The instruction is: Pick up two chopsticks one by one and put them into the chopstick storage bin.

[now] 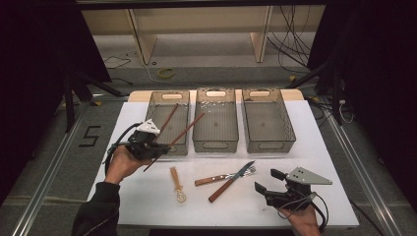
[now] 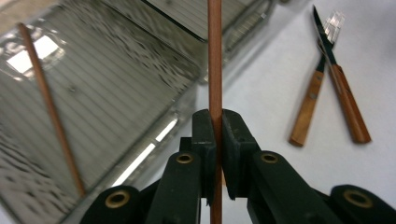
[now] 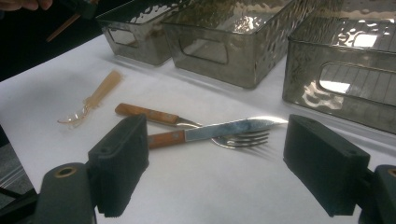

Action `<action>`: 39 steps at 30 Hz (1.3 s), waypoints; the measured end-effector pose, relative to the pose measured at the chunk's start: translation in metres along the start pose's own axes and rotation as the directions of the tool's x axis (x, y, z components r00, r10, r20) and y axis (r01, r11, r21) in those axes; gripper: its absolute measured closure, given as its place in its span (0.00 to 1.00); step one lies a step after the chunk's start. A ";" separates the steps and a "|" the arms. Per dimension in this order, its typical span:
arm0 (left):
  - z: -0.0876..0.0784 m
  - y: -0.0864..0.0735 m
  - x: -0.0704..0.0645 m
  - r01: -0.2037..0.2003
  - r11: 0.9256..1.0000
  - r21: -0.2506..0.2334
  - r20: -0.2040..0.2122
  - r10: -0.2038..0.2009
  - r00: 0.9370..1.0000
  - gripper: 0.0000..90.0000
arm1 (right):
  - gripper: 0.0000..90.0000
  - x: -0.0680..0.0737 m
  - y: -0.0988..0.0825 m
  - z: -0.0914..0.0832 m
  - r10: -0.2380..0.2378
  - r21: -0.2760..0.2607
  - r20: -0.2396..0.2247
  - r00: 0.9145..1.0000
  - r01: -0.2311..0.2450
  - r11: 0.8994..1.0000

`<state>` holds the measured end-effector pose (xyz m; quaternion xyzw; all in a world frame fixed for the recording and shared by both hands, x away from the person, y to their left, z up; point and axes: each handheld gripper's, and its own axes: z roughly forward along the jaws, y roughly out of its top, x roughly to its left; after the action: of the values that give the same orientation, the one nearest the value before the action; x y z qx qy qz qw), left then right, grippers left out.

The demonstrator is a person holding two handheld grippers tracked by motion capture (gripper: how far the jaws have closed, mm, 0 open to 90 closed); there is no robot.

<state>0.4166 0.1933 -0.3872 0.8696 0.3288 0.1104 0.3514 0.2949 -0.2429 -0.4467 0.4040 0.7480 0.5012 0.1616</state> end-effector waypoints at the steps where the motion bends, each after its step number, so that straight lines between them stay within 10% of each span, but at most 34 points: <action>1: -0.001 0.002 0.003 0.006 1.000 -0.007 -0.009 -0.006 1.000 0.94 | 0.26 0.000 0.000 0.000 0.001 0.000 0.001 1.000 -0.001 1.000; 39: 0.024 0.047 0.078 0.154 0.984 -0.092 -0.126 -0.165 0.978 0.94 | 0.26 0.000 0.000 0.002 0.002 0.007 -0.010 1.000 -0.002 1.000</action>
<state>0.5089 0.2059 -0.3756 0.8159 0.4155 0.1530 0.3718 0.2955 -0.2416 -0.4477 0.4030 0.7500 0.5007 0.1560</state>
